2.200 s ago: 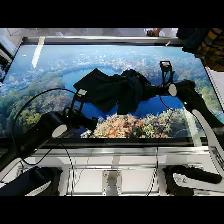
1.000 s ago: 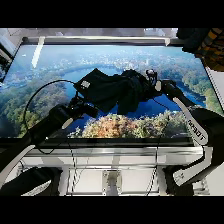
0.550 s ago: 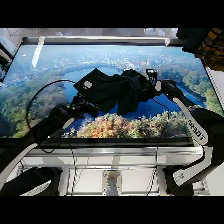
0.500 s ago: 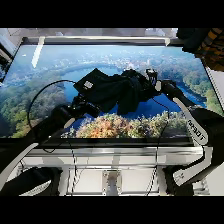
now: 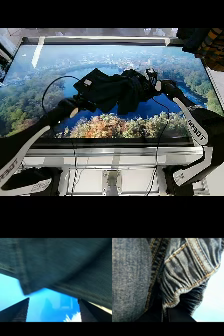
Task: Fold the clothes and pants, and hang the long-sleeved shirts on hangers.
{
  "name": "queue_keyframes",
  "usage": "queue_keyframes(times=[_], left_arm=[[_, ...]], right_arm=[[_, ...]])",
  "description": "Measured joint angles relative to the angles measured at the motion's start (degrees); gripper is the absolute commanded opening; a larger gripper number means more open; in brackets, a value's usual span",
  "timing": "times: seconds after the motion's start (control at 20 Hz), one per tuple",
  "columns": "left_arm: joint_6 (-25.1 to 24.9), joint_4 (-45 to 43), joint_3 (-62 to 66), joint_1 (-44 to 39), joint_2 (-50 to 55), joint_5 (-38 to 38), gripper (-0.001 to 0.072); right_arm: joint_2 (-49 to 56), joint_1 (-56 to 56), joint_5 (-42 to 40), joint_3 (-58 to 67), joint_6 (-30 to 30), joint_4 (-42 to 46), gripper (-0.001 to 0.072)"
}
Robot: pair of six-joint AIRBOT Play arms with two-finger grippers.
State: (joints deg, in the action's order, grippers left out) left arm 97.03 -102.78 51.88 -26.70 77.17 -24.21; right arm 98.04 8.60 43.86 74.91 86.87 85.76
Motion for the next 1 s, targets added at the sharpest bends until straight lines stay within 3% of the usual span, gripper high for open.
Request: queue_keyframes(times=[0.1,0.15,0.45,0.55,0.7,0.75,0.8,0.9,1.0], left_arm=[[-1.86,0.35,3.89,1.46,2.91,-1.31,0.0522],[-4.9,1.66,5.97,1.75,4.2,-2.27,0.0578],[-39.1,21.99,13.53,1.99,7.28,-12.81,0.058],[-45.0,25.35,14.29,2.03,8.33,-14.27,0.0572],[-49.53,28.02,14.82,1.79,11.37,-14.67,0.057],[-50.18,28.44,14.91,1.57,12.57,-14.21,0.0486],[-50.36,28.89,14.97,1.36,13.75,-12.94,0.0302],[-49.18,29.35,15.08,0.87,16.0,-9.14,0.0039],[-47.56,29.62,15.45,0.55,17.53,-4.63,0.0021]], right_arm=[[0.0,0.0,0.07,0.0,0.0,-0.13,0.0035],[0.0,0.0,0.09,0.0,0.0,-0.2,0.0035],[0.0,0.0,0.26,0.0,0.0,-1.07,0.0034],[0.0,0.0,0.31,0.0,0.0,-1.73,0.0035],[0.0,0.0,0.31,0.0,0.0,-2.49,0.0035],[0.0,0.0,0.31,0.0,0.0,-2.6,0.0035],[0.0,0.0,0.31,0.0,0.0,-2.75,0.0035],[0.0,0.0,0.31,0.0,0.0,-2.91,0.0035],[0.0,0.0,0.35,0.0,0.0,-2.97,0.0034]])
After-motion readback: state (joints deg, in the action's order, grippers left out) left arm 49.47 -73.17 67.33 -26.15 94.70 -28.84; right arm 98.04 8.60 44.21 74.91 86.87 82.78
